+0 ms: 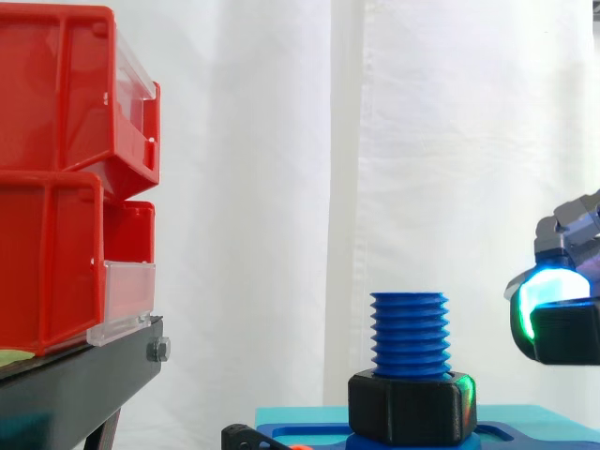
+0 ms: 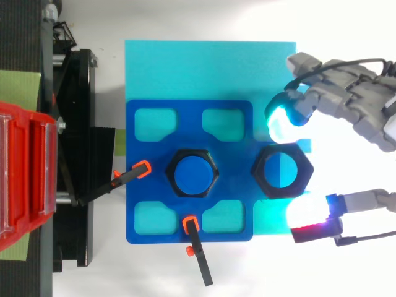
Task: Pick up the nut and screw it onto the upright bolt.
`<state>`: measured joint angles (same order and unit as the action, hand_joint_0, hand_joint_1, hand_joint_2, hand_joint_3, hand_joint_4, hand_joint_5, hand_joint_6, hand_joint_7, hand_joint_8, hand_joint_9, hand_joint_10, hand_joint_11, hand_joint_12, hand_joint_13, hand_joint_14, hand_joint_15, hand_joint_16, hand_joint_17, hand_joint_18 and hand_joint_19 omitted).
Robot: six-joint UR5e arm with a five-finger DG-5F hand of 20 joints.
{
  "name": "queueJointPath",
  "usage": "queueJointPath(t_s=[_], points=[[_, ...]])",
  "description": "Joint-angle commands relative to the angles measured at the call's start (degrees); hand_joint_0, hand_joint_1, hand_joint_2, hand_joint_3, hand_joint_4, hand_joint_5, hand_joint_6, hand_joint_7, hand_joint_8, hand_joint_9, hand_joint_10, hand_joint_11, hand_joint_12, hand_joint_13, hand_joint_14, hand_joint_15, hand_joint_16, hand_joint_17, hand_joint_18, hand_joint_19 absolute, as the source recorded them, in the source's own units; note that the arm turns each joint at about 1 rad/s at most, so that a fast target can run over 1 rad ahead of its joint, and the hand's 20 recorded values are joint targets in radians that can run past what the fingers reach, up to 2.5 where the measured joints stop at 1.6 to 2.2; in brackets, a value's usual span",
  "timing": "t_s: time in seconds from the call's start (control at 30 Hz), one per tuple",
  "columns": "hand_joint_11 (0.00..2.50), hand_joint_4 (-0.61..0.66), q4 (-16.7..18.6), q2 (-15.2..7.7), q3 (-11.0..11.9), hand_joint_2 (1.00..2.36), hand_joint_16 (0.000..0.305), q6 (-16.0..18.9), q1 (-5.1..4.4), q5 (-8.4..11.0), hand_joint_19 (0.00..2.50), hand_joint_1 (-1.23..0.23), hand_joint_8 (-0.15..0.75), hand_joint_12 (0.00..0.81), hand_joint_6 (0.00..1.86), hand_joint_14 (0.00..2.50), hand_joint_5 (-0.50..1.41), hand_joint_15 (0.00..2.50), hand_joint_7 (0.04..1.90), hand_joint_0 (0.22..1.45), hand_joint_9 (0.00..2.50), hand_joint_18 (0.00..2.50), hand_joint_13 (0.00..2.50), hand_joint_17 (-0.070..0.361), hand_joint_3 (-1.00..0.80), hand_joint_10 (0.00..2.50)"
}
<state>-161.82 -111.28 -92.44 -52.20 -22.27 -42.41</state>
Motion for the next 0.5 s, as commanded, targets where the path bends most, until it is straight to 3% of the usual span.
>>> queueJointPath(t_s=[0.0, 0.13, 0.17, 0.3, 0.33, 0.47], points=[[0.00, 0.24, -0.7, 0.7, 0.0, 1.00, 0.053, 0.1, 0.65, -1.10, 0.07, -0.77, 0.274, 0.358, 0.50, 0.00, -0.21, 0.00, 1.25, 0.50, 0.26, 0.44, 0.41, 0.120, -0.50, 0.00], [0.00, 0.23, -0.5, 1.6, 0.1, 1.00, 0.053, 0.1, 1.53, -2.77, 0.07, -0.77, 0.273, 0.358, 0.50, 0.00, -0.20, 0.00, 1.25, 0.50, 0.26, 0.44, 0.41, 0.120, -0.50, 0.00], [0.00, 0.23, -0.4, 1.8, 1.1, 1.00, 0.053, 0.1, 2.85, -4.70, 0.07, -0.77, 0.273, 0.358, 0.50, 0.00, -0.20, 0.00, 1.25, 0.50, 0.26, 0.44, 0.41, 0.120, -0.50, 0.00], [0.00, 0.23, -0.3, 1.8, 3.5, 1.00, 0.053, 0.0, 4.34, -7.34, 0.07, -0.76, 0.274, 0.358, 0.50, 0.00, -0.20, 0.00, 1.26, 0.50, 0.26, 0.44, 0.41, 0.120, -0.50, 0.00], [0.00, 0.23, -0.2, 1.8, 4.9, 1.00, 0.053, -0.1, 5.04, -9.01, 0.07, -0.76, 0.275, 0.358, 0.50, 0.00, -0.20, 0.00, 1.26, 0.50, 0.26, 0.44, 0.41, 0.120, -0.50, 0.00], [0.00, 0.24, 0.8, 1.8, 6.3, 1.00, 0.053, -0.2, 5.66, -11.82, 0.07, -0.76, 0.276, 0.358, 0.50, 0.00, -0.20, 0.00, 1.26, 0.50, 0.27, 0.43, 0.41, 0.120, -0.50, 0.00]])
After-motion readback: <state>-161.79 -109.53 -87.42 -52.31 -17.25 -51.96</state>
